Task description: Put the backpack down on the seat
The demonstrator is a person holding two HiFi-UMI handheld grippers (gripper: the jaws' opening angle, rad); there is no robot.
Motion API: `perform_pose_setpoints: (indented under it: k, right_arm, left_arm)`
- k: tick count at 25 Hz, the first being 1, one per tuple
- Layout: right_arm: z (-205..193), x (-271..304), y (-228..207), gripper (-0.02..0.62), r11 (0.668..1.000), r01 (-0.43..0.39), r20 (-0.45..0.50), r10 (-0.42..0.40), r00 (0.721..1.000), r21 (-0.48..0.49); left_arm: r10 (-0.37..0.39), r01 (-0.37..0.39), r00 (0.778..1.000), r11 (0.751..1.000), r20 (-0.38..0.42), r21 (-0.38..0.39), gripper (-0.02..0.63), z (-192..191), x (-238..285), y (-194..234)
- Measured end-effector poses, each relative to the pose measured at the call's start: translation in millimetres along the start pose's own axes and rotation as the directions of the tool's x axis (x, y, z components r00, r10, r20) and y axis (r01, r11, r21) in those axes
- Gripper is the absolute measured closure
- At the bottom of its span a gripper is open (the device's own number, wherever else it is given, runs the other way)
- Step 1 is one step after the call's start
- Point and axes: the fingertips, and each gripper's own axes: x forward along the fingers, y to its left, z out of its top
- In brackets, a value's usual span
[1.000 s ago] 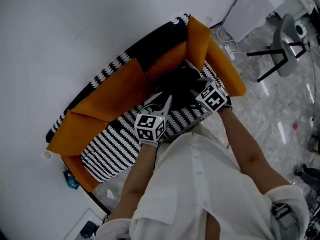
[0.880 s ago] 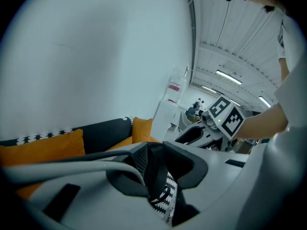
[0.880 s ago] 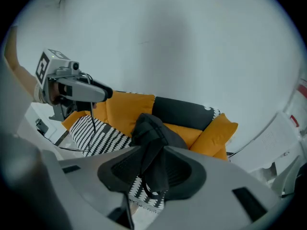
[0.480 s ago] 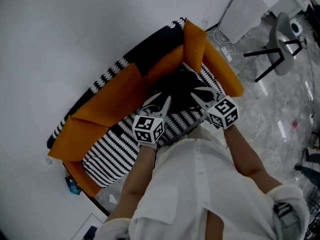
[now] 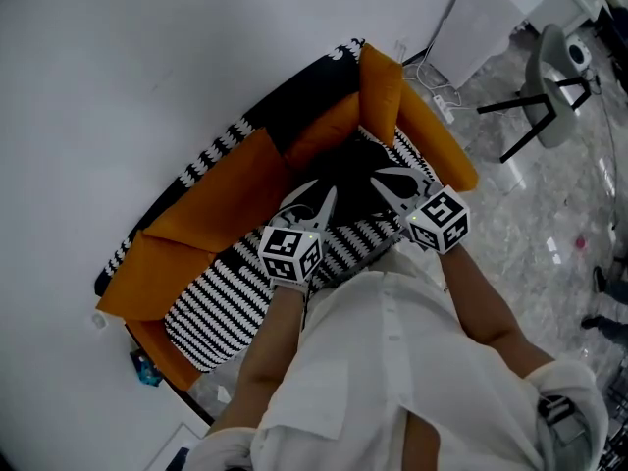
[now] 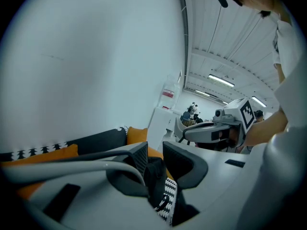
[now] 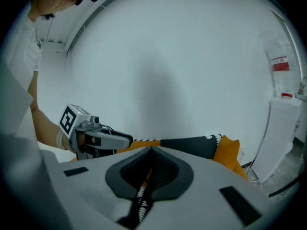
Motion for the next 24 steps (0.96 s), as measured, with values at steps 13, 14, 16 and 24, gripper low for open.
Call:
perform_pose_setpoints:
  k: [13,14,16,24]
  right_arm:
    - [-16,-2,1,0.577,1.000,0.010,-0.036,-0.010,0.999,0.010]
    - [-17,-2,1,0.577,1.000,0.009,-0.037,-0.008,0.999,0.011]
    - [-19,-3,1,0.577,1.000,0.006,-0.041,-0.006,0.999,0.011]
    - [-21,-12,1,0.577,1.000,0.010,-0.041,-0.010,0.999,0.006]
  left_arm:
    - [0.007,-0.007,1.000,1.000,-0.009,-0.011,0.495,-6,-3,-5]
    - [0.006,-0.007,1.000,1.000,-0.010,-0.011,0.495,-7,-3,-6]
    - [0.005,-0.005,1.000,1.000,-0.012,-0.011,0.495,-8,-3,-9]
    - [0.004,-0.004,1.000,1.000,-0.014,-0.011,0.495,-10,-2,-17]
